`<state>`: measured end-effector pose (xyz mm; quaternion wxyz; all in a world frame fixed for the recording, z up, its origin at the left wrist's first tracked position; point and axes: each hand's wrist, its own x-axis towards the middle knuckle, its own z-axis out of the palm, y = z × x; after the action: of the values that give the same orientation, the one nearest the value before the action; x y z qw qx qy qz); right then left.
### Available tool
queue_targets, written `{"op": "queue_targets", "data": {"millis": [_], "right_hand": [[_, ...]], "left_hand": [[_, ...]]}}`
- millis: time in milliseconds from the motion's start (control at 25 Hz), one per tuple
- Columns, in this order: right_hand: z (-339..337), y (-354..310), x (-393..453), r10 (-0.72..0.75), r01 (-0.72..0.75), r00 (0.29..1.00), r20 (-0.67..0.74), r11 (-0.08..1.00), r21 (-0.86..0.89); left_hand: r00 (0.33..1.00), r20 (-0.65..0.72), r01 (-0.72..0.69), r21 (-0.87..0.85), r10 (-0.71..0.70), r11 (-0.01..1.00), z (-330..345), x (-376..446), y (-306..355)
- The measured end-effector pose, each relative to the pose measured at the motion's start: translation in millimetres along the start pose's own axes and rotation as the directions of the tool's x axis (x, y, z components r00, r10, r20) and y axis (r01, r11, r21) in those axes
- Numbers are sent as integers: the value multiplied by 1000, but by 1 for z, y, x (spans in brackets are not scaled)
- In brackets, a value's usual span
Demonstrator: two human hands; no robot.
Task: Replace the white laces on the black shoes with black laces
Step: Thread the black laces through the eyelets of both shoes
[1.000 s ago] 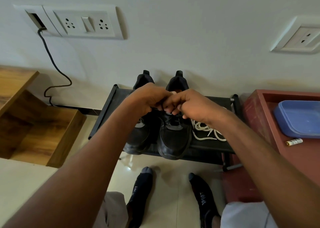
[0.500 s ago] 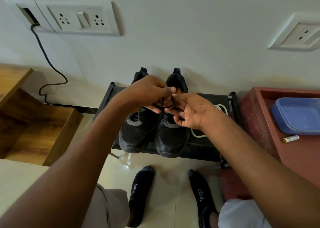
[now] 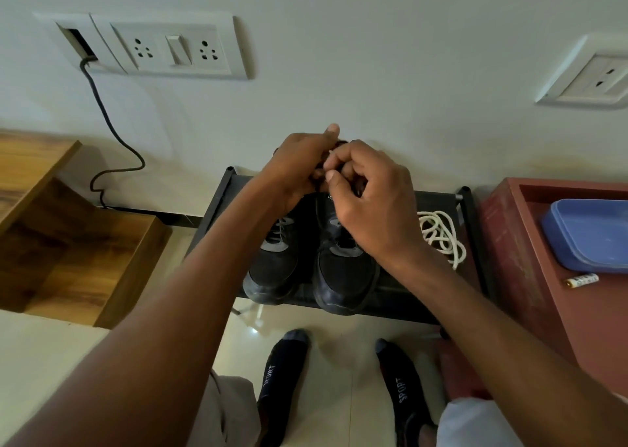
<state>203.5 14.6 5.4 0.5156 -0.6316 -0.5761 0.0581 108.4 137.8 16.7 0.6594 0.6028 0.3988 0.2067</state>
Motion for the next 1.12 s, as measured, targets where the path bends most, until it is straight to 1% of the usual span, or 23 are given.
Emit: {"op": "queue_targets", "data": {"millis": [40, 80, 160, 240, 280, 320, 360, 400, 440, 480, 520, 560, 600, 640, 680, 720, 760, 800, 840, 920, 1040, 1080, 1120], "right_hand": [[-1, 0, 0, -84, 85, 996, -20, 996, 10], [-4, -1, 3, -95, 97, 995, -42, 994, 50], [-9, 8, 12, 5, 14, 994, -110, 985, 171], [-14, 20, 19, 136, -103, 972, -192, 980, 170], [-16, 28, 22, 211, -180, 958, -194, 970, 166], [-18, 35, 24, 331, -296, 931, -152, 931, 212], [-19, 39, 25, 487, -450, 872, -52, 839, 306], [-19, 40, 24, 617, -596, 783, 82, 705, 383], [-19, 39, 23, 688, -702, 696, 203, 594, 392], [-18, 39, 22, 709, -755, 649, 277, 555, 349], [-18, 40, 21, 707, -770, 636, 309, 559, 306], [-16, 41, 20, 697, -766, 642, 318, 577, 282], [-16, 40, 21, 698, -765, 644, 314, 586, 265], [-15, 40, 22, 703, -763, 647, 296, 595, 253], [-17, 40, 22, 705, -747, 664, 247, 627, 219], [-18, 41, 22, 686, -707, 707, 171, 688, 163], [-20, 41, 23, 639, -645, 764, 86, 756, 114], [-21, 40, 25, 575, -574, 817, 23, 811, 111], [-21, 37, 26, 524, -519, 852, 10, 840, 156], [-17, 31, 26, 469, -482, 876, 112, 847, 225], [-12, 28, 21, 421, -471, 870, 256, 862, 185], [-12, 26, 21, 415, -459, 876, 245, 874, 159], [-13, 26, 22, 437, -462, 883, 172, 874, 153]], "left_hand": [[997, 74, -12, 9, 11, 1000, 1, 2, 4], [988, 152, -4, 36, -2, 999, 2, 1, 9], [955, 296, 7, 99, -36, 995, 2, -3, 13], [930, 365, -110, 190, 34, 976, 0, -4, 11], [926, 364, -194, 229, 101, 954, 0, -5, 9], [928, 330, -272, 281, 173, 920, 1, -4, 4], [930, 264, -341, 369, 254, 865, 1, -1, 0], [922, 175, -386, 491, 345, 781, 2, 2, -3], [899, 90, -389, 617, 429, 685, 3, 6, -6], [872, 45, -372, 709, 488, 600, 3, 6, -7], [857, 44, -369, 748, 513, 552, 3, 6, -9], [855, 72, -386, 748, 513, 540, 2, 6, -9], [861, 105, -411, 719, 497, 561, 1, 5, -9], [875, 131, -427, 659, 465, 619, -1, 3, -8], [900, 142, -414, 571, 411, 709, -2, 1, -5], [933, 135, -358, 456, 334, 815, -3, -1, -3], [965, 106, -261, 331, 239, 907, -5, -2, -1], [987, 79, -152, 207, 138, 967, -8, -2, 0], [996, 70, -56, 106, 49, 993, -10, -2, 1], [995, 84, 51, -39, -48, 998, -11, 1, 0], [993, 91, 81, -140, -68, 987, -6, 6, -3], [995, 84, 74, -151, -62, 986, -4, 7, -3], [996, 67, 68, -166, -58, 984, -3, 7, -4]]}}
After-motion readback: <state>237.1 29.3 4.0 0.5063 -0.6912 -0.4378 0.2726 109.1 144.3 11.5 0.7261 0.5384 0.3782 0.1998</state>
